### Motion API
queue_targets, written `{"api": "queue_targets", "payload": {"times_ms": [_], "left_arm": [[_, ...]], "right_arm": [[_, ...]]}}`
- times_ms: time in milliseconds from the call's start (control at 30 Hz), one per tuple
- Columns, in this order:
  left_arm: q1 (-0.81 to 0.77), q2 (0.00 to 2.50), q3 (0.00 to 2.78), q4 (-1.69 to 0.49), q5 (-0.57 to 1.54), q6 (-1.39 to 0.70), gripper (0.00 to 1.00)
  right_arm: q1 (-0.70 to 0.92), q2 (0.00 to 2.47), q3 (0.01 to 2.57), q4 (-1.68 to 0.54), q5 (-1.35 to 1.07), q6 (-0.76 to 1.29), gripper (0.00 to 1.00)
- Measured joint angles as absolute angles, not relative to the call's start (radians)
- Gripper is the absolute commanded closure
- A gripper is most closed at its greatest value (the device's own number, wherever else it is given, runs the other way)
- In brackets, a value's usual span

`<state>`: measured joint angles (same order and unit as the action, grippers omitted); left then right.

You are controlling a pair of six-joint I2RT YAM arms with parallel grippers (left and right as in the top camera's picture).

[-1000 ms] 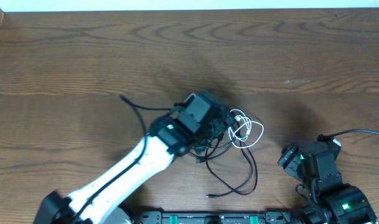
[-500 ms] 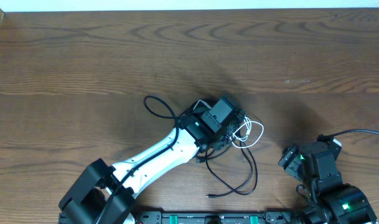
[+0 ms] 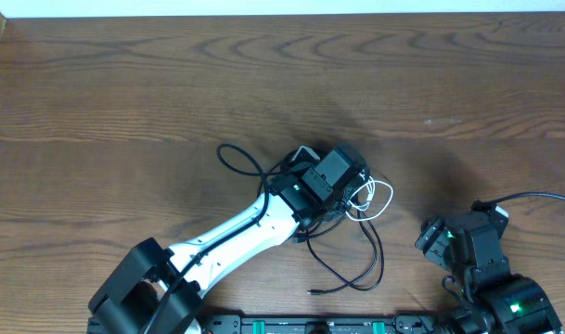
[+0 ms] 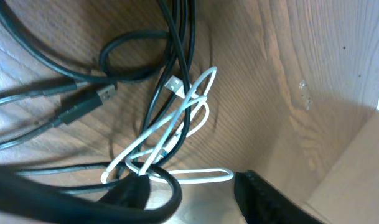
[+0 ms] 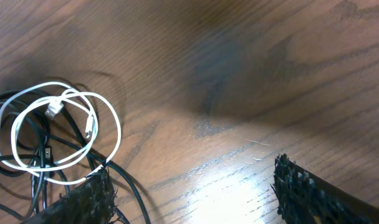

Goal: Untangle cables

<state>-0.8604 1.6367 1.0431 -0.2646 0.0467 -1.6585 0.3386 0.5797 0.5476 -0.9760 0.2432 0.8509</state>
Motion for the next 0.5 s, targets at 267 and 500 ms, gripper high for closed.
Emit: {"api": "queue_targets", "payload": {"times_ms": [267,500], "left_arm": [[-0.86,1.637,1.043,-0.265,0.049,-1.661,0.61],[-0.86,1.637,1.043,-0.271,0.05,-1.661,0.69]], "right_arm": [[0.339,0.58,0.548,-0.977,0.243,0.851,0.2],[0.339,0.58,0.548,-0.977,0.243,0.851,0.2]]}}
